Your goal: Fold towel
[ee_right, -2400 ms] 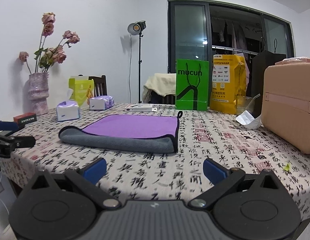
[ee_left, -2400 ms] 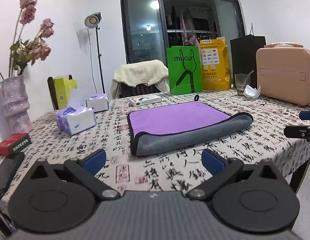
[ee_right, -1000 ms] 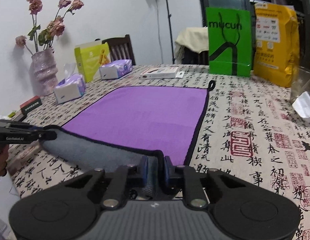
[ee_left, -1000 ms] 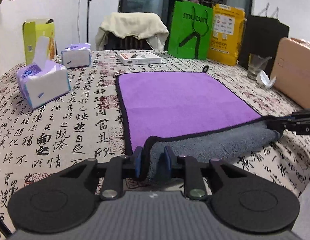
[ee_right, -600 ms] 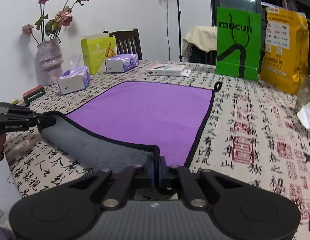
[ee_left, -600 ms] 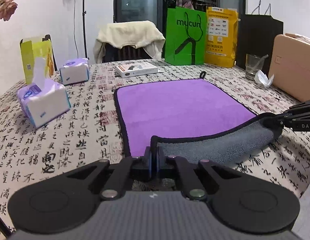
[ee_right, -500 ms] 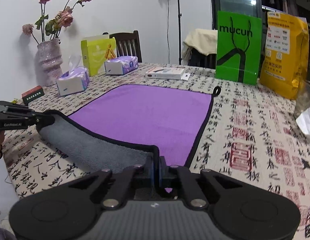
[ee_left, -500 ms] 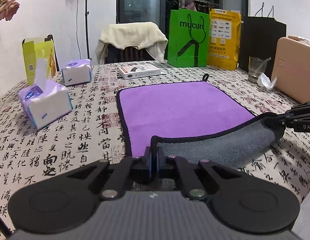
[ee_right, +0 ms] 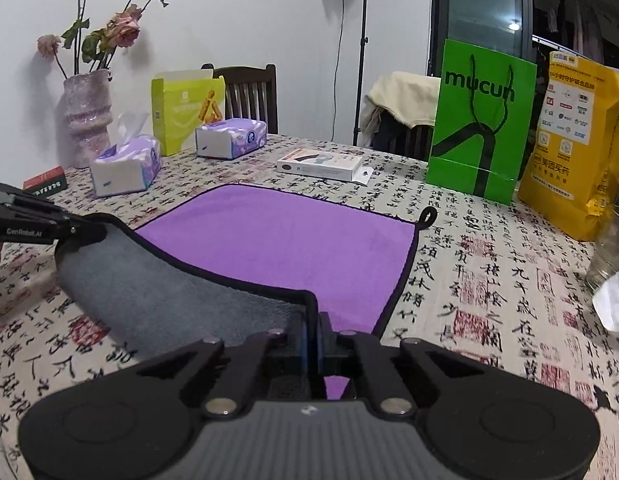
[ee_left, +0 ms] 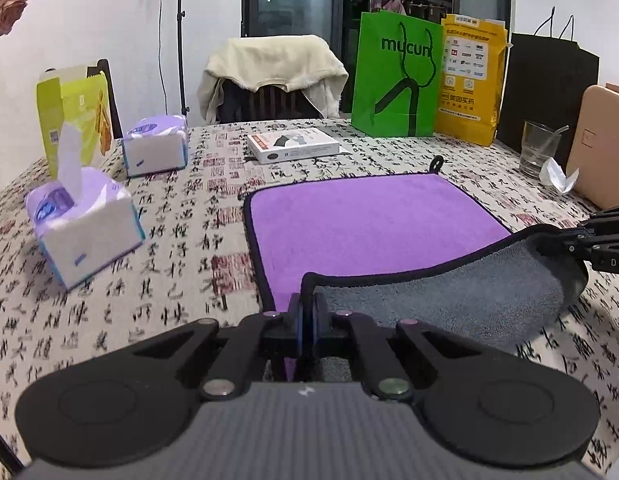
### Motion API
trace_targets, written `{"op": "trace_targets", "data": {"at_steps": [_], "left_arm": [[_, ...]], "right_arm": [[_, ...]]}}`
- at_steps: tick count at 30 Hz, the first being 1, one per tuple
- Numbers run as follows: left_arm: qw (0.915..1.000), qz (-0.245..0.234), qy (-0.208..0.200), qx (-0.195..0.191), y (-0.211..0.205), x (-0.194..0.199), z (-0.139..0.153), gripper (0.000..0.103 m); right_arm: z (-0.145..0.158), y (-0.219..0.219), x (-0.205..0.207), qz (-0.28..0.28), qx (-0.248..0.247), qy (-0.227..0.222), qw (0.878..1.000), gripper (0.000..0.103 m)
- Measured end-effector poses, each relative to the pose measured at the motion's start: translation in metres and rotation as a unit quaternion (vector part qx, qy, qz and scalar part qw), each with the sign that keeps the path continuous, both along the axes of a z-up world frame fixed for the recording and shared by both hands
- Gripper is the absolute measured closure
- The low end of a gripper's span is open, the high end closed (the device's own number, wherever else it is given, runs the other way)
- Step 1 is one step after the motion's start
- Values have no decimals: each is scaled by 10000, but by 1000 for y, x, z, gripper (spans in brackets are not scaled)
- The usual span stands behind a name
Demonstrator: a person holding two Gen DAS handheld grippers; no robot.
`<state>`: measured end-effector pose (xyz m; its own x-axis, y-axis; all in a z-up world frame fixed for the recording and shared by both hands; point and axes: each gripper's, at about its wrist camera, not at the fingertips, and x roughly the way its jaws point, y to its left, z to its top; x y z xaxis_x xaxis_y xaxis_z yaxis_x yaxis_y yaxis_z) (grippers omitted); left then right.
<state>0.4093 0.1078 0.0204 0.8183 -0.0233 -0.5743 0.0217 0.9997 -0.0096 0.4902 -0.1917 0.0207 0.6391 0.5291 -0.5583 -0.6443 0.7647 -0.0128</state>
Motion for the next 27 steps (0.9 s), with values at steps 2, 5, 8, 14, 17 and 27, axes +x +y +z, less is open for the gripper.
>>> {"op": "trace_targets", "data": {"at_steps": [2, 5, 8, 14, 17, 27], "left_arm": [[10000, -13, -18, 23, 0, 5, 3, 98], [10000, -22, -30, 76, 1, 15, 7, 98], [9999, -33, -1, 110, 1, 23, 8, 98], [9996, -63, 61, 260, 1, 40, 11, 98], [9997, -16, 71, 250, 4, 52, 12, 98], [9996, 155, 234, 63, 19, 92, 6, 98]], "right_arm": [[2, 0, 8, -26, 38, 39, 10000, 99], [5, 0, 17, -31, 82, 49, 9999, 99], [7, 0, 26, -21, 80, 59, 9999, 99], [9, 3, 46, 7, 77, 119, 9999, 99], [10, 5, 55, 11, 79, 100, 9999, 99], [7, 14, 90, -59, 67, 176, 9998, 99]]}}
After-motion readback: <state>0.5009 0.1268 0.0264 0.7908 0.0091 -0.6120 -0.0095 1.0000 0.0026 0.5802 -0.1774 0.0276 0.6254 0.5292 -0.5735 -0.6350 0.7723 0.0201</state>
